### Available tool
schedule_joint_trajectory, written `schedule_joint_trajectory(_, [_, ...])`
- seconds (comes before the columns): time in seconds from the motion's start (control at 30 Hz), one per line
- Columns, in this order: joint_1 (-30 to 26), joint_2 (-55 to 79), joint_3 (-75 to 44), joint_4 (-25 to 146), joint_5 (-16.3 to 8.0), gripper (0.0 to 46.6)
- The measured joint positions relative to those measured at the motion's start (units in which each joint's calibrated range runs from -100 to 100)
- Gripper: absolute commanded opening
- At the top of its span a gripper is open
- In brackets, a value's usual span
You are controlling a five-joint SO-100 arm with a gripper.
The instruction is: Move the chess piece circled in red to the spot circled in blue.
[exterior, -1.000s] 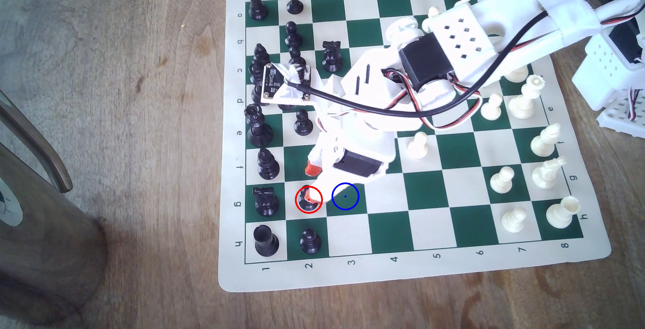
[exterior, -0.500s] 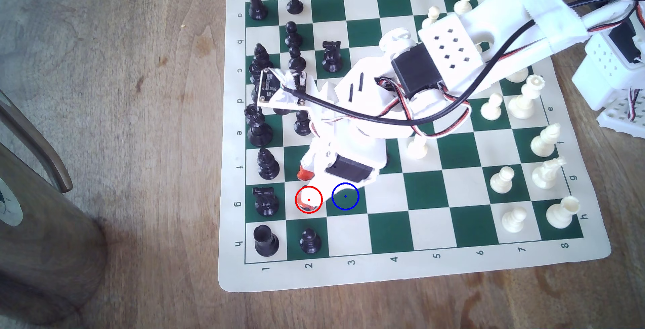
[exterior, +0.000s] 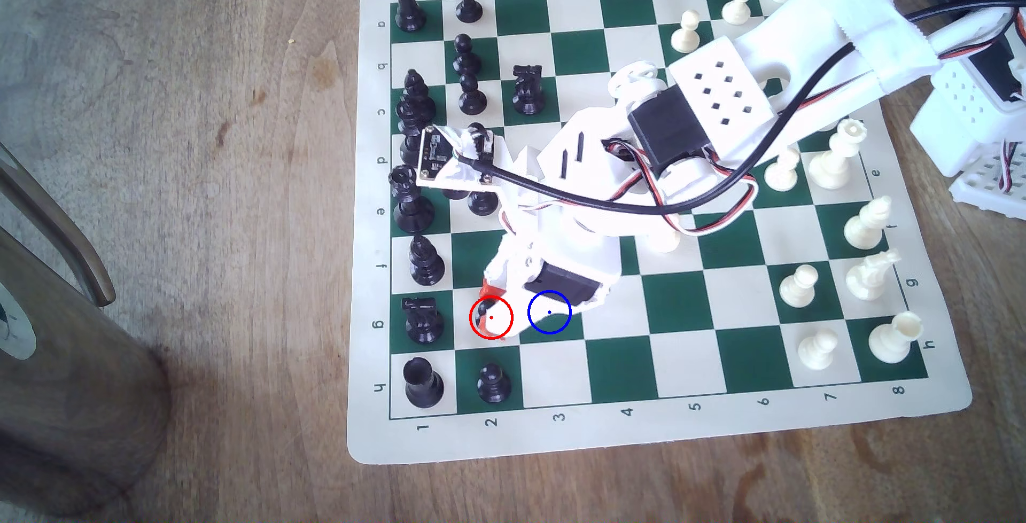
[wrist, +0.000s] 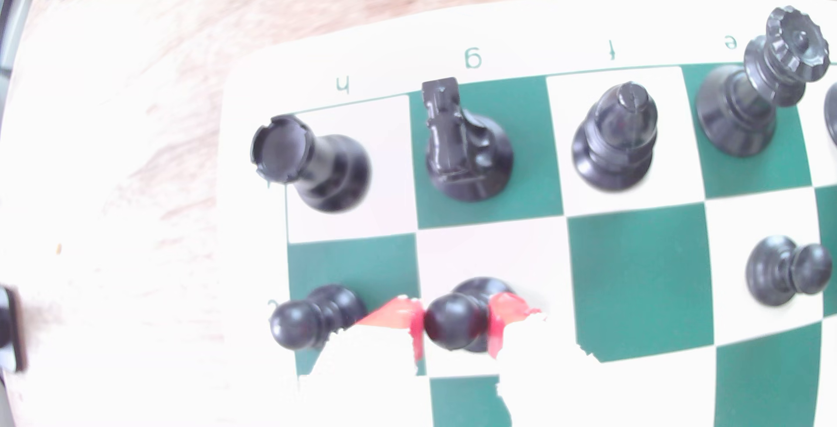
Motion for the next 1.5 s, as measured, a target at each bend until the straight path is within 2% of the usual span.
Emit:
schedule_joint_trajectory(0.3, [0.0,-0.08,0.54,0.56,0.0,0.2])
schedule_joint_trajectory(0.47, [0.0,-8.13,0.54,6.77,0.68,0.2])
schedule_joint_trajectory(0.57, [0.0,-15.92,3.71,10.12,1.61,0.2])
schedule_joint_trajectory(0.73, [-1.47,-23.63,15.45,9.56,2.83,0.2])
schedule_joint_trajectory(0.9, [-1.55,-23.88,24.85,3.19,2.98,0.2])
schedule_joint_trajectory(1.07, [-1.84,-21.87,25.03,-1.75,2.98,0.2])
schedule_joint_trajectory(1.23, [0.15,-15.75,25.03,-4.94,3.81,0.2])
schedule_joint_trajectory(1.5, [-0.15,-15.17,25.03,-5.74,3.91,1.1])
